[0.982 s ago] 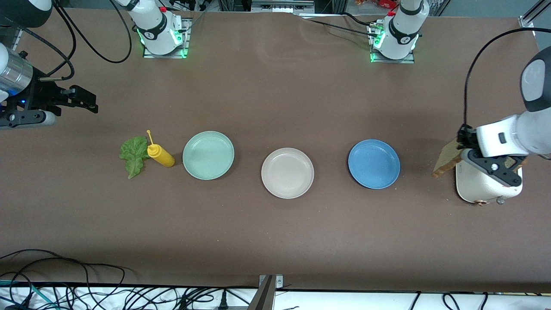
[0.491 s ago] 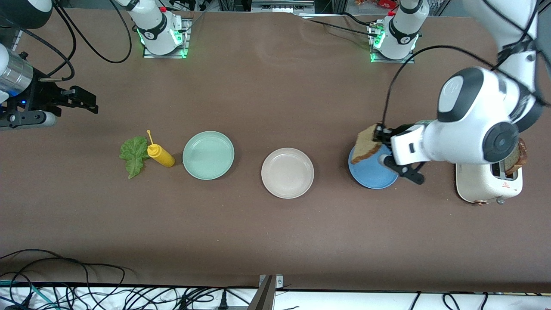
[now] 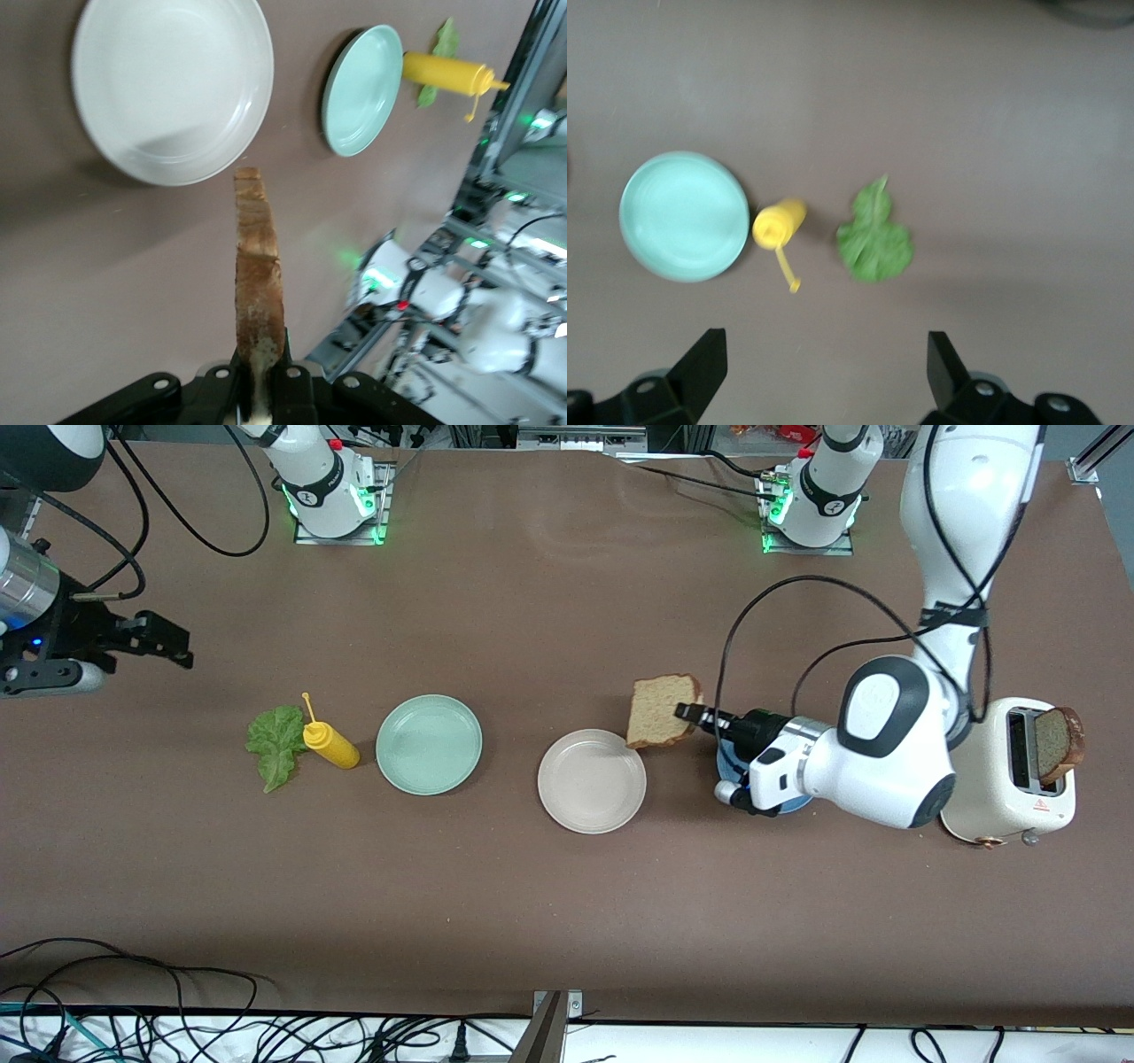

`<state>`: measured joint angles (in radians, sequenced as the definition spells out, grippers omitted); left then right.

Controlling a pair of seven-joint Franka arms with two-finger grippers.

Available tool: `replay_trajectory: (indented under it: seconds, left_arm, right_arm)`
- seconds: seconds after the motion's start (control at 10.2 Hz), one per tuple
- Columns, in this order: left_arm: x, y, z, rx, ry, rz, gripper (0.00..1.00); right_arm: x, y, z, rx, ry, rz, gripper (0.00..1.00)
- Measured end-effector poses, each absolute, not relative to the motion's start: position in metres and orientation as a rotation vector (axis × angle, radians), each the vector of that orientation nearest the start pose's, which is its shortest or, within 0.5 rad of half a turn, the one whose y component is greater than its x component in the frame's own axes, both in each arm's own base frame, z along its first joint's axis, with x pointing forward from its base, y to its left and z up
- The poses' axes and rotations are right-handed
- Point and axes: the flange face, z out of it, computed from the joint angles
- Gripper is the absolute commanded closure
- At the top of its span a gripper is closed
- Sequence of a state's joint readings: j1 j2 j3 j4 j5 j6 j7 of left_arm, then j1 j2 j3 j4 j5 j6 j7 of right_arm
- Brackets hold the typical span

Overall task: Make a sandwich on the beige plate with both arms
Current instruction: 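Carry the bread slice over the beige plate with the left gripper, then release bread on beige plate while the right gripper reaches the lettuce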

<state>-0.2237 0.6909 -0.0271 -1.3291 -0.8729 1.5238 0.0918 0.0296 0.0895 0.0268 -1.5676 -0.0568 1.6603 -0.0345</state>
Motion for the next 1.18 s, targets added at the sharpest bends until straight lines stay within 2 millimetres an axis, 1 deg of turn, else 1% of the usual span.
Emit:
replay_trajectory:
  seconds: [0.1,0.29,0.39,0.49,0.69,0.79,0.98,1.18]
  left_arm:
    - [0.65,-0.266,0.322,2.198,-0.113,-0.635,1.0]
    - [0.653,-0.298,0.308,2.205,-0.007,-0.577,1.0]
    - [0.653,-0.31,0.298,2.211,0.021,-0.553,1.0]
    - [0.653,-0.317,0.287,2.221,0.04,-0.537,1.0]
    - [0.652,-0.328,0.265,2.243,0.057,-0.514,1.0]
    - [0.651,-0.332,0.254,2.249,0.035,-0.498,1.0]
    - [0.648,-0.337,0.237,2.251,-0.027,-0.476,1.0]
    - [0.648,-0.335,0.227,2.251,-0.064,-0.458,1.0]
  right_arm:
    - [0.59,0.027,0.579,-3.214,-0.166,-0.006,0.0]
    - [0.595,0.029,0.563,-3.221,-0.178,0.04,0.0]
    - [0.599,0.029,0.552,-3.221,-0.18,0.071,0.0]
    - [0.603,0.028,0.541,-3.22,-0.179,0.101,0.0]
    - [0.609,0.022,0.525,-3.219,-0.164,0.144,0.0]
    - [0.61,0.02,0.519,-3.219,-0.159,0.157,0.0]
    - [0.611,0.02,0.516,-3.218,-0.161,0.165,0.0]
    - [0.612,0.02,0.512,-3.218,-0.159,0.177,0.0]
